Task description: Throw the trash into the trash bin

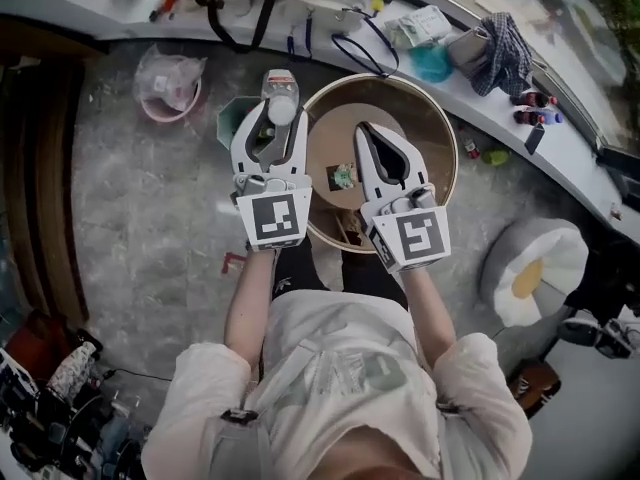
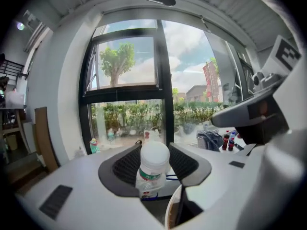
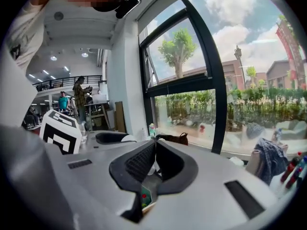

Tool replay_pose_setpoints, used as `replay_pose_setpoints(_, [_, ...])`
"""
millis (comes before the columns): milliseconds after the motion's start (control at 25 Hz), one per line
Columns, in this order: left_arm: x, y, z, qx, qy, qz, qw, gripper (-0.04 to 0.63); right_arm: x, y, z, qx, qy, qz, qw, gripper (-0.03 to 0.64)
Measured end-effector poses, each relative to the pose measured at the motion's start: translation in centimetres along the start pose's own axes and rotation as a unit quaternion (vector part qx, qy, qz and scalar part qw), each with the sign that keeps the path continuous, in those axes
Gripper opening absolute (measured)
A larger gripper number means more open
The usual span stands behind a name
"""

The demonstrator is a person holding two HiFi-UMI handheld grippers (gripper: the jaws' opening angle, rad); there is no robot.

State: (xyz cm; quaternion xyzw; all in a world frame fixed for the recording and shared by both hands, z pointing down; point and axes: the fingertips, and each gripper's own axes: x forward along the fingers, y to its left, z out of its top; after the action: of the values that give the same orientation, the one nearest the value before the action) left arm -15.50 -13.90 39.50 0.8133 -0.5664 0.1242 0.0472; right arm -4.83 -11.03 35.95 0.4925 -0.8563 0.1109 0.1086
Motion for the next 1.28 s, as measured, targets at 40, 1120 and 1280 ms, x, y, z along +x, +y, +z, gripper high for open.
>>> replay_pose_setpoints(40, [0.4, 0.8, -2.5, -0.007, 0.018, 0.004, 0.9998, 0.193, 1.2, 0.7, -1.3, 0.005, 0.013, 0.007, 1.0, 0.015])
replay_pose_setpoints(1120, [1.0, 7.4, -22.5, -0.068, 0.123, 0.023, 0.9898, 0.212, 10.8, 7.6, -8.8, 0.015, 0.114, 0.067, 0.991, 0.015])
replay_pose_setpoints(1280, [0.6, 7.2, -21.1, -0.071, 0.108, 0.027, 0.9912, 0.212, 10.4, 7.9, -8.5, 0.013, 0.107, 0.071, 0.992, 0.015])
